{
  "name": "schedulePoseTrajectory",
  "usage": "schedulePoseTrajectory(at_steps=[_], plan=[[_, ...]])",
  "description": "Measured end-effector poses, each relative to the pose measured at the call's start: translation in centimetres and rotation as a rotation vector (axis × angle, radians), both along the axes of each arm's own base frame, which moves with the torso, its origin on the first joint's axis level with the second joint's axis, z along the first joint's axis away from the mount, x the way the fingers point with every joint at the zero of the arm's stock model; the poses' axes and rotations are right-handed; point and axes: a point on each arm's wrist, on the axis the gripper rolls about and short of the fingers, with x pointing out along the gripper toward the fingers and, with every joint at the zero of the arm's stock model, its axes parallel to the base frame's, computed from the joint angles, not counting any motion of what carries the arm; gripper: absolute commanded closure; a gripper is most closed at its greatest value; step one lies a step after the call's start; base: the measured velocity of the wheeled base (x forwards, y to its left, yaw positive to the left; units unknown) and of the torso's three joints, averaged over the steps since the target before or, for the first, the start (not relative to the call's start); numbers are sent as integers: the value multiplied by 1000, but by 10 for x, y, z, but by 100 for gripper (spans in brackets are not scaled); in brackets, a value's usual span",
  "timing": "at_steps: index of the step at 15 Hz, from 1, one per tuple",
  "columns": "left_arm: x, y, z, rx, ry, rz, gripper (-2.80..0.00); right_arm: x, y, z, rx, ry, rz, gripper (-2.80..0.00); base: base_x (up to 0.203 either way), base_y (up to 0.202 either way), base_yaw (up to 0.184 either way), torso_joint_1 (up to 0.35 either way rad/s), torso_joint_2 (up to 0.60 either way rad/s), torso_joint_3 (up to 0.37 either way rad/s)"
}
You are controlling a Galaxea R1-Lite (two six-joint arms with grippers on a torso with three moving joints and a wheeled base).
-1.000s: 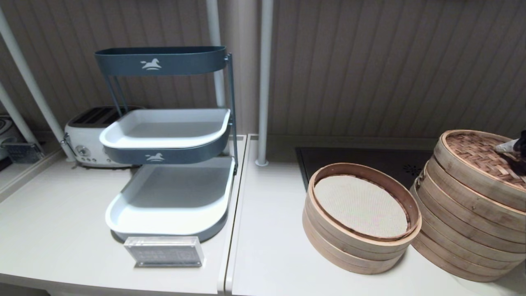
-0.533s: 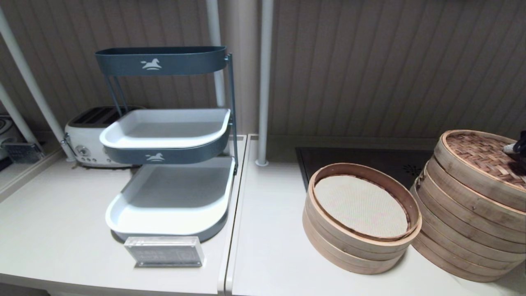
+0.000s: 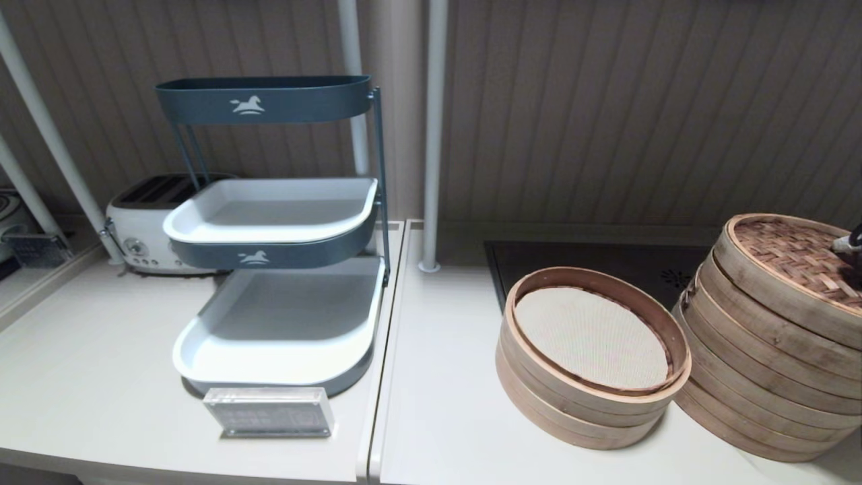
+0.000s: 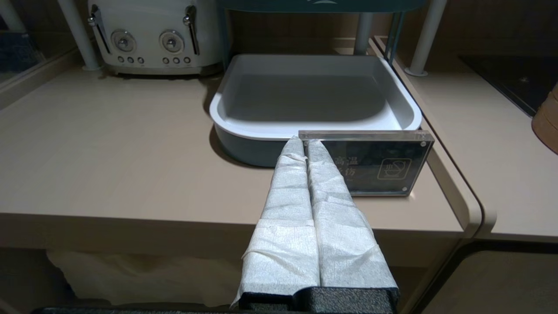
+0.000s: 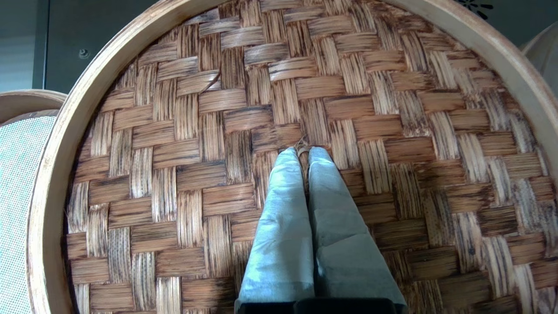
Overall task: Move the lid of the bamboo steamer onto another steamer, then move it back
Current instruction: Pick up the steamer, then put the steamer
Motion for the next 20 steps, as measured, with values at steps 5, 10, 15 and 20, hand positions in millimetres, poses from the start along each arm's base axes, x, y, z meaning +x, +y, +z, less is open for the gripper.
schedulePoseTrajectory(at_steps=[5,10,15,20], plan=[[0,0,0,0,0,0,0,-1,1,9,-12,-28,-1,0,0,0,0,0,0,0],[0,0,0,0,0,0,0,1,3,13,-21,-40,6,0,0,0,0,0,0,0],[0,0,0,0,0,0,0,2,5,13,-22,-40,10,0,0,0,0,0,0,0],[0,0,0,0,0,0,0,4,10,13,-13,-39,25,0,0,0,0,0,0,0]])
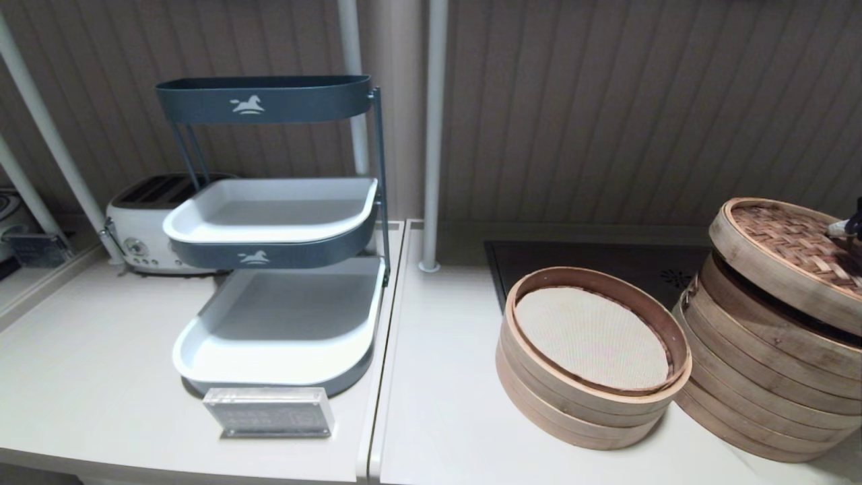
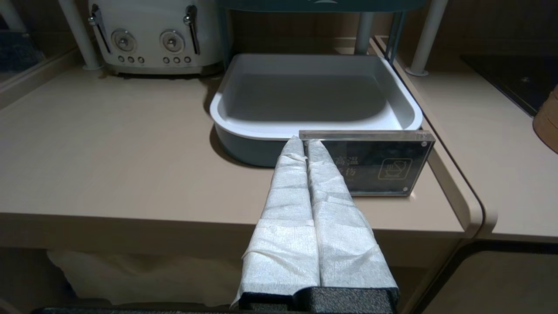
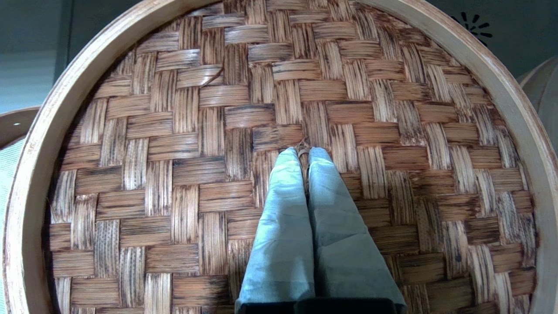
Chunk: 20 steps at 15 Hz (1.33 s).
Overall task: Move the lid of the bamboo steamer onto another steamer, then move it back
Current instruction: Put the steamer
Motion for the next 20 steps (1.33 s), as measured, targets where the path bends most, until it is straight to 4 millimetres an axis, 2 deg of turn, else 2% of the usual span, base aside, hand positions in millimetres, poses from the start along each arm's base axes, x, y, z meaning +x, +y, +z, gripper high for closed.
schedulePoseTrajectory(at_steps=[4,10,16,20], plan=[[0,0,0,0,0,0,0,2,11,3,-1,-7,29,0,0,0,0,0,0,0],[0,0,0,0,0,0,0,8,38,6,-12,-6,96,0,0,0,0,0,0,0],[0,0,0,0,0,0,0,19,65,10,-33,-5,138,0,0,0,0,0,0,0],[0,0,0,0,0,0,0,23,91,14,-66,-8,171,0,0,0,0,0,0,0]])
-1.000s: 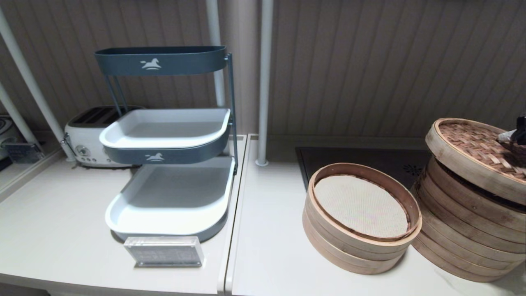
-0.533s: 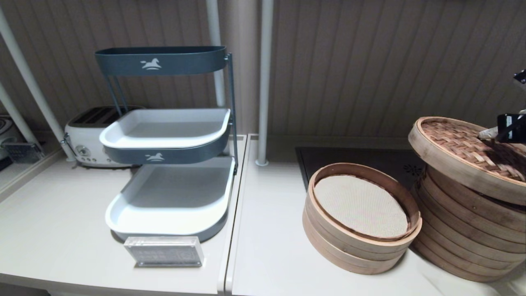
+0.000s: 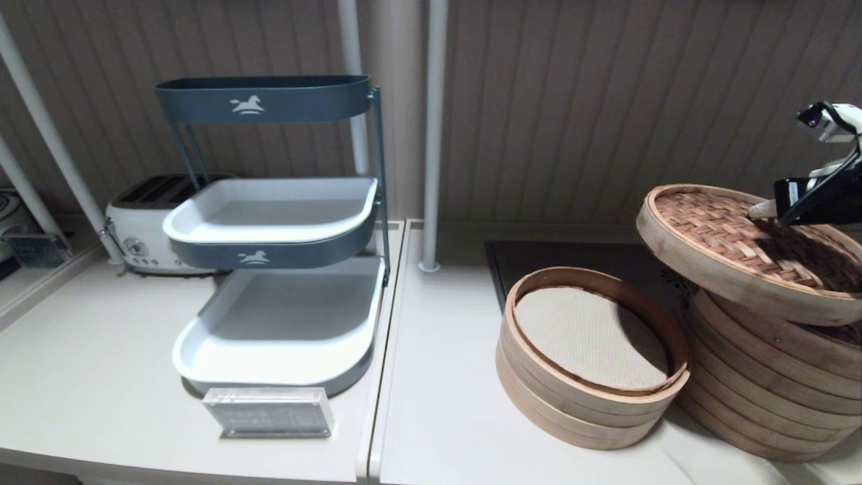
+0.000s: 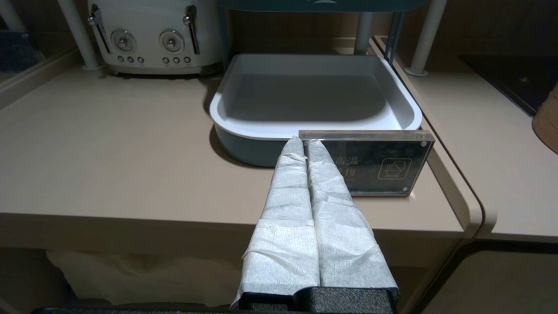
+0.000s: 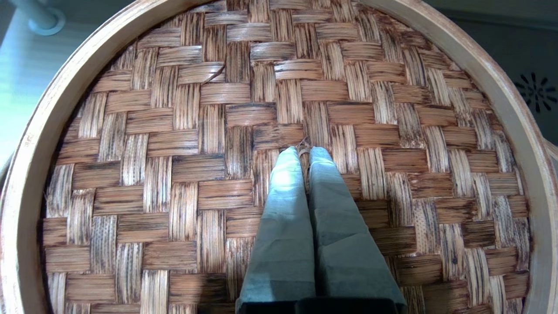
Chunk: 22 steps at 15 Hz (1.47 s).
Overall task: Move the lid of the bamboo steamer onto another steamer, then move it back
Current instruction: Put the steamer
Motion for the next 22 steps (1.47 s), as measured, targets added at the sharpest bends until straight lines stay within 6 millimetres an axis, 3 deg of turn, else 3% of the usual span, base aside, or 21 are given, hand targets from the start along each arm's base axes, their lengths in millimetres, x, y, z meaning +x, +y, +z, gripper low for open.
schedulePoseTrajectory(at_steps=[9,18,22], plan=[[0,0,0,0,0,0,0,1,59,11,-38,-26,84,0,0,0,0,0,0,0],[0,0,0,0,0,0,0,8,119,5,-82,-11,176,0,0,0,0,0,0,0],[0,0,0,0,0,0,0,11,130,-5,-81,21,208,0,0,0,0,0,0,0]])
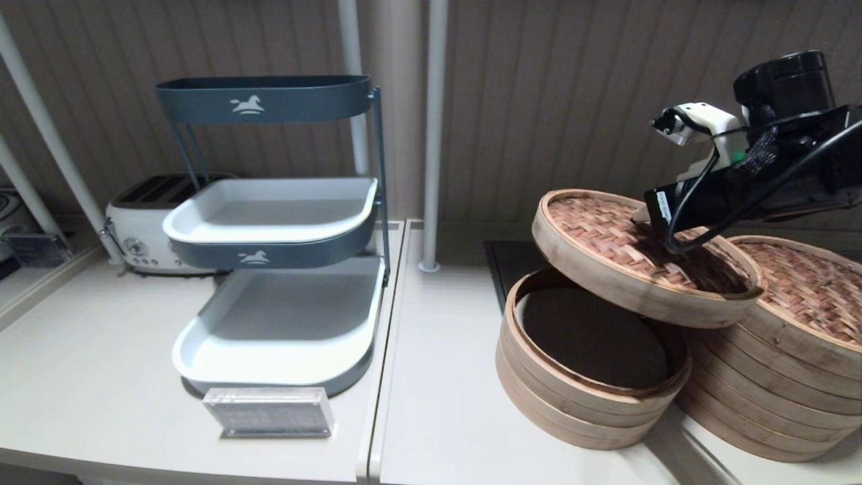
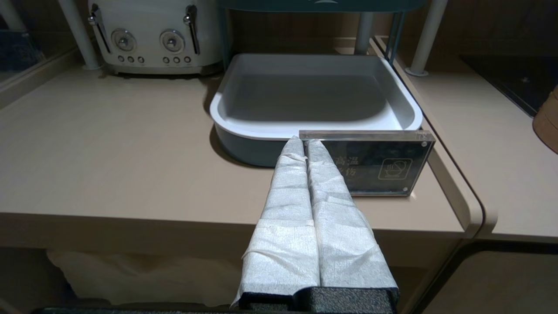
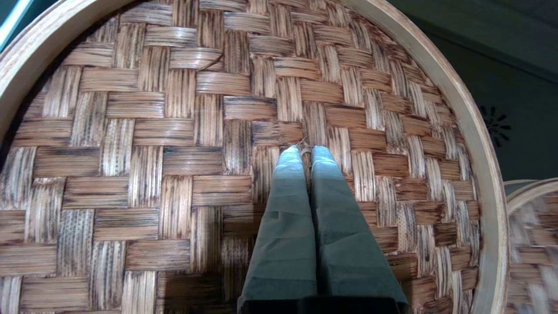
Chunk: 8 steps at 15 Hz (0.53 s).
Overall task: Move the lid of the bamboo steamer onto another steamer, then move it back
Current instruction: Put the steamer
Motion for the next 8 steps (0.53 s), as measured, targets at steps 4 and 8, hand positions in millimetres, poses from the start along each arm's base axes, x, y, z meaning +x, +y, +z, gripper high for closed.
schedulePoseTrajectory(at_steps=[4,8], plan=[[0,0,0,0,0,0,0,6,10,-15,-12,50,0,0,0,0,0,0,0,0],[0,0,0,0,0,0,0,15,15,-25,-17,61,6,0,0,0,0,0,0,0]])
